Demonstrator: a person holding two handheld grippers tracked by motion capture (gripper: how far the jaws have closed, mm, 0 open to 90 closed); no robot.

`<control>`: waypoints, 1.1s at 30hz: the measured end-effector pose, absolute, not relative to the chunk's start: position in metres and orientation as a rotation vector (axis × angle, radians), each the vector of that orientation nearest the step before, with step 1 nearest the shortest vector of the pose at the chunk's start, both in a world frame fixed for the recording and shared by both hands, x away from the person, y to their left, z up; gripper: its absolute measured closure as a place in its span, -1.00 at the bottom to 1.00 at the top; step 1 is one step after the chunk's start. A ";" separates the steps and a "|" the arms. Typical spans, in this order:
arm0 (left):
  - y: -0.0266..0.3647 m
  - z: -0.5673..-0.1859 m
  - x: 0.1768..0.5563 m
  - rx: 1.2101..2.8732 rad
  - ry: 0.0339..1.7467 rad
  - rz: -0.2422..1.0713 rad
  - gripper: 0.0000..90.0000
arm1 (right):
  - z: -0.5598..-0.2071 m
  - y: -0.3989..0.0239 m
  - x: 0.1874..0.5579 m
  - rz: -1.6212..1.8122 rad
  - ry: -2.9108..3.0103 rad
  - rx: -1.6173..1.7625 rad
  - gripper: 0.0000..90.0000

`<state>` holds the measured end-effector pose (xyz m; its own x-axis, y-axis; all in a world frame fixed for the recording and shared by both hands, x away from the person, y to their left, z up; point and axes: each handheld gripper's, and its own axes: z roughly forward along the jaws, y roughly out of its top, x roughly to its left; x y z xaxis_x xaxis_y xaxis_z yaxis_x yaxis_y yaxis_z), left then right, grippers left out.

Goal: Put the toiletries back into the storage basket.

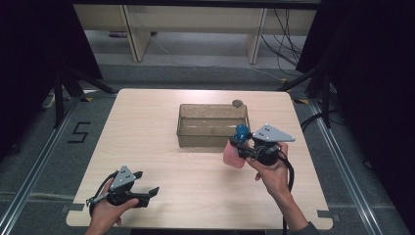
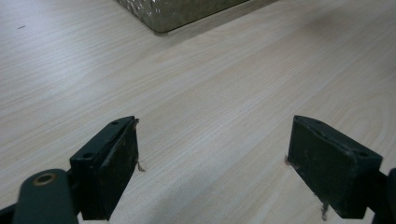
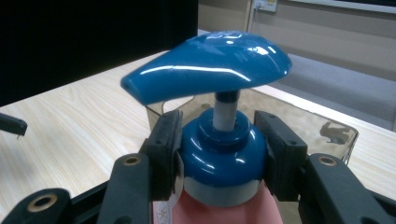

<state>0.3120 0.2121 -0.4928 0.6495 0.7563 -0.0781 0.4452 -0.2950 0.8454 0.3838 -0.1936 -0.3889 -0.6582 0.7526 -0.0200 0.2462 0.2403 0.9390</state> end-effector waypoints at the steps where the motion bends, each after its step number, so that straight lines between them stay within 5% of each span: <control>1: 0.212 -0.493 0.312 1.940 0.943 0.422 -0.65 | -0.389 -0.194 0.384 1.415 2.044 0.911 0.19; 33: 0.213 -0.492 0.313 1.941 0.949 0.424 -0.65 | -0.358 -0.187 0.430 1.419 2.013 0.924 0.19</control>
<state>0.3132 0.2127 -0.4920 0.6459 0.7594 -0.0782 0.4485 -0.2946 0.8439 0.4299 -0.1866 -0.3578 -0.6414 0.7670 -0.0195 0.2392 0.2241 0.9448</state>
